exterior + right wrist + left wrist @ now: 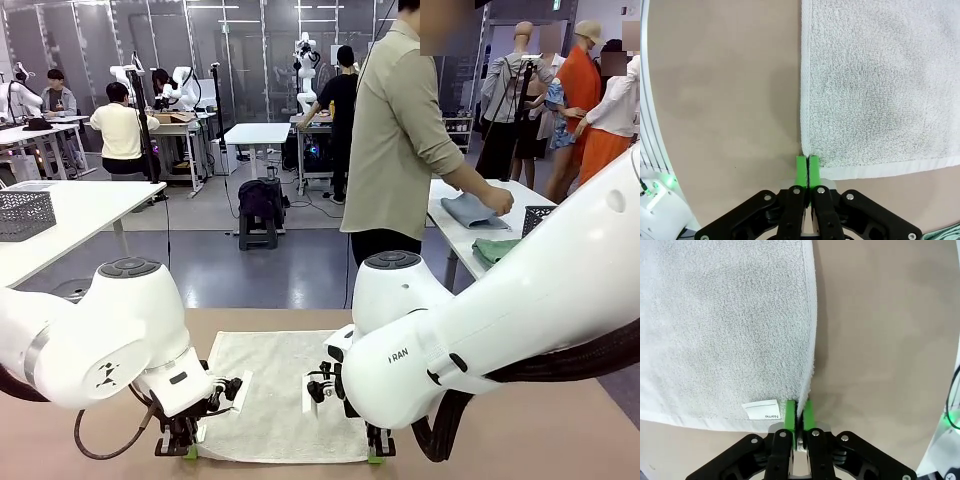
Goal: Fold the towels and place them in the basket.
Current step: When a person lays out a Towel with hook on the table, fold it in half twice.
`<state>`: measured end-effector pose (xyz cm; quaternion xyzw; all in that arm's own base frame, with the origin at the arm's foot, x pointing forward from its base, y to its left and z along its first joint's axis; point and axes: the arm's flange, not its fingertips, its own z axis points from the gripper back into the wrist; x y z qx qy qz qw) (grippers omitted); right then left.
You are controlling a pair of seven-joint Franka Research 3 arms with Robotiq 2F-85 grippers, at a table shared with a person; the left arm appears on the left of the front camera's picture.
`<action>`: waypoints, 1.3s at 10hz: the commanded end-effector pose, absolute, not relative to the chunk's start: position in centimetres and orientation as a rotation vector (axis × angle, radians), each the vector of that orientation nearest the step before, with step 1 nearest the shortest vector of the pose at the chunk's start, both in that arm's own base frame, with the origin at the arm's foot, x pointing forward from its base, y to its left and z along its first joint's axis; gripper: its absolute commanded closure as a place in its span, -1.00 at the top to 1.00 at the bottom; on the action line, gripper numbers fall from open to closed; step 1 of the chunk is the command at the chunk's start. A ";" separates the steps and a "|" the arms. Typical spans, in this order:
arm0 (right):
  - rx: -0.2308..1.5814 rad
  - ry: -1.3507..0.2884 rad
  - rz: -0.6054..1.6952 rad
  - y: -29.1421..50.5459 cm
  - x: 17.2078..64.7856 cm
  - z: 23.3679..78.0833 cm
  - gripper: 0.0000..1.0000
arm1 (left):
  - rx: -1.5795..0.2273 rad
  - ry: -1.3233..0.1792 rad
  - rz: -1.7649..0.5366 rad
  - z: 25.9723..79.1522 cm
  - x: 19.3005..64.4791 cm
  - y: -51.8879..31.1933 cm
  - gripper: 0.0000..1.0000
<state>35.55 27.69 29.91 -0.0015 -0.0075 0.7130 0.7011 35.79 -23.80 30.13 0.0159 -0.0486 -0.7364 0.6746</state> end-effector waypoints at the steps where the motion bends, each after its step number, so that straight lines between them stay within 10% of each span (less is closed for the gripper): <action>1: -0.017 -0.012 1.568 27.7 35.1 31.3 -0.97 | 0.051 -0.121 -1.655 31.2 35.8 -23.6 -0.88; 13: -0.048 -0.069 1.602 28.2 35.0 36.6 -0.97 | 0.092 -0.208 -1.632 35.8 36.4 -22.7 -0.88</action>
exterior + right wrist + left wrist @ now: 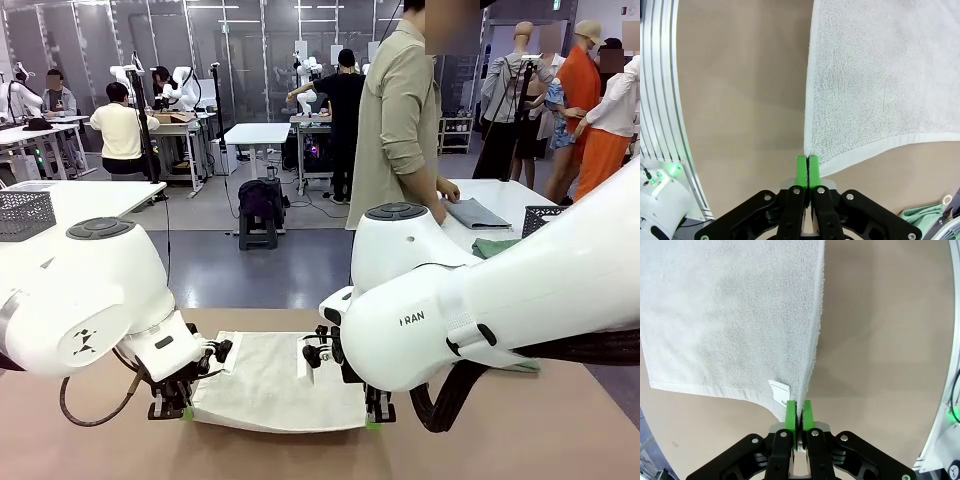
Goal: Fold the towels and place them in the basket.
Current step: When a person lays out a Towel with hook on the table, fold it in half twice.
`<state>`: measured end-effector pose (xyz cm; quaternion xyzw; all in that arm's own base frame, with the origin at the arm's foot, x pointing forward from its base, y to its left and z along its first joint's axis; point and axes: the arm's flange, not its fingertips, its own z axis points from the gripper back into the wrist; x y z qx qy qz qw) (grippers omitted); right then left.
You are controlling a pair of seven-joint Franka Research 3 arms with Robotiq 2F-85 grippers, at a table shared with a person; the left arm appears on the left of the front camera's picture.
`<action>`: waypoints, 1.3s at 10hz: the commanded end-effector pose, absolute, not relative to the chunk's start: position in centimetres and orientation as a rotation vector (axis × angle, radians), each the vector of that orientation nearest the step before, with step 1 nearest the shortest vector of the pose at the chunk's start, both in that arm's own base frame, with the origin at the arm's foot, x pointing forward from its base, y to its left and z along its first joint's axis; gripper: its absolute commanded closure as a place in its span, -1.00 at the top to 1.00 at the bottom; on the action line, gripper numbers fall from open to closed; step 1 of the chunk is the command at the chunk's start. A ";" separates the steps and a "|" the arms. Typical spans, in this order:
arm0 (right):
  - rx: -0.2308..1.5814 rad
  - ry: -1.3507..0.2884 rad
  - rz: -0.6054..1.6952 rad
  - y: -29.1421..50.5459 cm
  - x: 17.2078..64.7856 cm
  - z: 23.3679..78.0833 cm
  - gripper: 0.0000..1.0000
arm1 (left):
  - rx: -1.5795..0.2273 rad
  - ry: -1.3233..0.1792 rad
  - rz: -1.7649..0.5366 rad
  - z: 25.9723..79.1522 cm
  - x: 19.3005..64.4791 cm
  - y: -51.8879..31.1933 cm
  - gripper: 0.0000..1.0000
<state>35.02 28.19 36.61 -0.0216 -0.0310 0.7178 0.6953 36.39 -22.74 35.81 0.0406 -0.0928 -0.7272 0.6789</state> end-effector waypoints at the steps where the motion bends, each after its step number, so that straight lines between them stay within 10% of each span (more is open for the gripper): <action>1: -0.051 -0.071 1.601 28.1 35.4 37.0 -0.97 | 0.097 -0.205 -1.628 36.2 37.0 -22.9 -0.88; 13: -0.098 -0.123 1.606 28.7 44.4 43.3 -0.97 | 0.191 -0.262 -1.604 42.3 46.8 -24.1 -0.88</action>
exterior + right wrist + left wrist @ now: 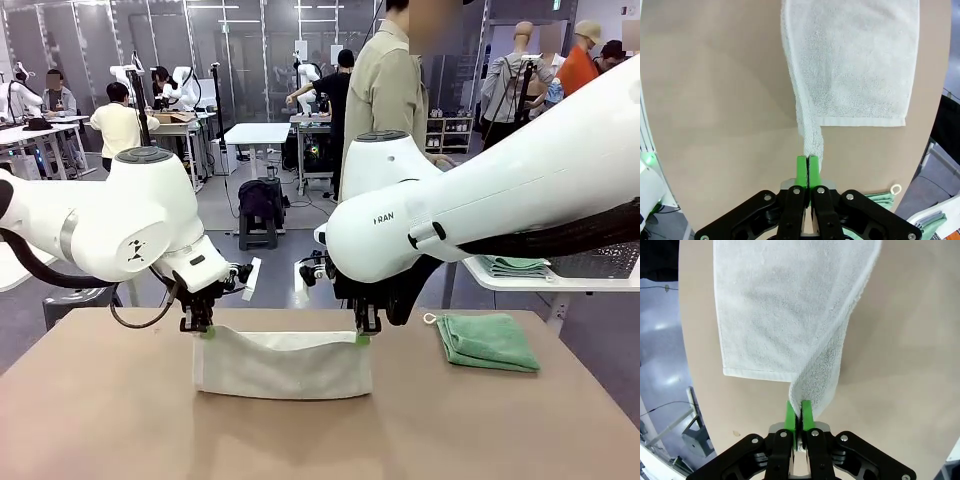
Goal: Fold the towels and place them in the basket.
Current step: When a person lays out a Towel with hook on the table, fold it in half twice.
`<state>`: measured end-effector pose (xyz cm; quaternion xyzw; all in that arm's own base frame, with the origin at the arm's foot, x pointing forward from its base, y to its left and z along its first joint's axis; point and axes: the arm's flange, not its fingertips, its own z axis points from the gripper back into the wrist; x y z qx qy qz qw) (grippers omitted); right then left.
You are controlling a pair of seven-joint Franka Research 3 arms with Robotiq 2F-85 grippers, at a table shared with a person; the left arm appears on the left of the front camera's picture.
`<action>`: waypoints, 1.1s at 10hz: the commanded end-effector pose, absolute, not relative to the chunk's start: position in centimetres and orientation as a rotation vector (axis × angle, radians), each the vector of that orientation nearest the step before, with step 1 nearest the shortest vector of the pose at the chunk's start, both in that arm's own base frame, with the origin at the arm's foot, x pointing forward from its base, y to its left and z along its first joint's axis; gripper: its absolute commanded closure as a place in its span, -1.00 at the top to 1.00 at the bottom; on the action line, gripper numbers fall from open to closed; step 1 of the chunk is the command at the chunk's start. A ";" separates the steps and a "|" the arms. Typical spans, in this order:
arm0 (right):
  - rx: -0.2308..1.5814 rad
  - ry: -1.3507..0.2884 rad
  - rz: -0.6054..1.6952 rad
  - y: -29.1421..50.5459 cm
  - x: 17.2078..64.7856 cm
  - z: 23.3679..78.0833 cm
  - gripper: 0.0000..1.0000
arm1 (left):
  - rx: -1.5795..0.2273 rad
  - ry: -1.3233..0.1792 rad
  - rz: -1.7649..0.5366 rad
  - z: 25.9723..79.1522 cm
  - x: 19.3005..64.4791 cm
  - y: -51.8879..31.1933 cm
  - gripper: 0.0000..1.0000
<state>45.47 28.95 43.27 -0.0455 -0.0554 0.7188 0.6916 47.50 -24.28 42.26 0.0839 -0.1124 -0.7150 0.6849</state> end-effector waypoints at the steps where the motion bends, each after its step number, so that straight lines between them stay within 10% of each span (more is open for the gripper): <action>1: -0.098 -0.123 1.606 28.7 44.4 43.3 -0.97 | 0.191 -0.262 -1.604 42.3 46.8 -24.1 -0.88; 11: -0.098 -0.123 1.606 28.7 44.4 43.3 -0.97 | 0.191 -0.262 -1.604 42.3 46.8 -24.1 -0.88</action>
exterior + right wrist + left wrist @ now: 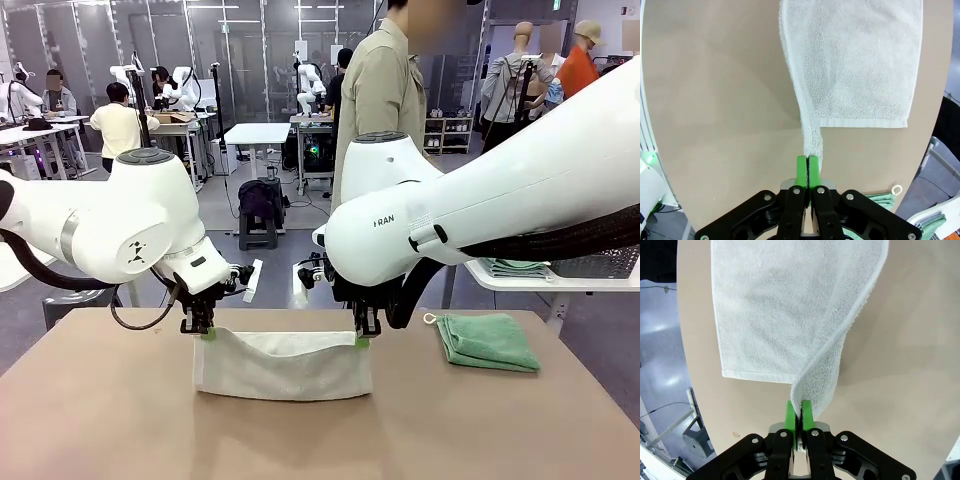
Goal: Fold the towels and place them in the basket.
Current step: When a person lays out a Towel with hook on the table, fold it in half twice.
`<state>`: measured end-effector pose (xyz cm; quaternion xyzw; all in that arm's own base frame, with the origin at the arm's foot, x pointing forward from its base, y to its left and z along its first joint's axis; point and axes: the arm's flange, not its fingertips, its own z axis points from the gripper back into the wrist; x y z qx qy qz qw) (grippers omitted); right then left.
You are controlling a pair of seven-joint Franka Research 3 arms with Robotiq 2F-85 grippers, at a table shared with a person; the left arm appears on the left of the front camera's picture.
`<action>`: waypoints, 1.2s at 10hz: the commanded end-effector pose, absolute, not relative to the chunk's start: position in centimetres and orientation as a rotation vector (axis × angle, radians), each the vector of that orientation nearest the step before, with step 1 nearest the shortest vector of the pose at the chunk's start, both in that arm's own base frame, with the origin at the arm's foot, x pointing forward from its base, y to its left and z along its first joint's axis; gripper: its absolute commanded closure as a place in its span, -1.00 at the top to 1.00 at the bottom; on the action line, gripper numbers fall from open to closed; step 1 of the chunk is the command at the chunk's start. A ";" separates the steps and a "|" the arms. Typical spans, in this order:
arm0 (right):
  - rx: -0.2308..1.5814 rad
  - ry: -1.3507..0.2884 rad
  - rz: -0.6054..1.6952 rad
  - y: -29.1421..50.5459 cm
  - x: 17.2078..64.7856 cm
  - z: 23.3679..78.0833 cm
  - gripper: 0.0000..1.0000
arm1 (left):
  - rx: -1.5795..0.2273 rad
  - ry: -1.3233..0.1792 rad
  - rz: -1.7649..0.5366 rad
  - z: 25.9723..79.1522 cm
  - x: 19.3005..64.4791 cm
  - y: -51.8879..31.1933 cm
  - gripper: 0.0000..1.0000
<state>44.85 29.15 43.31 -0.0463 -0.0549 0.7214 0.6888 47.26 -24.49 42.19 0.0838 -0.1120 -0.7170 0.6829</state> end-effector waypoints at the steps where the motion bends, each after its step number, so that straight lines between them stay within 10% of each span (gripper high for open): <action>1: -0.104 -0.123 1.614 29.1 44.9 43.3 -0.97 | 0.188 -0.251 -1.608 42.2 47.3 -24.5 -0.88; 12: -0.076 -0.132 1.640 28.0 54.3 41.7 -0.97 | 0.199 -0.195 -1.544 40.8 56.4 -25.9 -0.88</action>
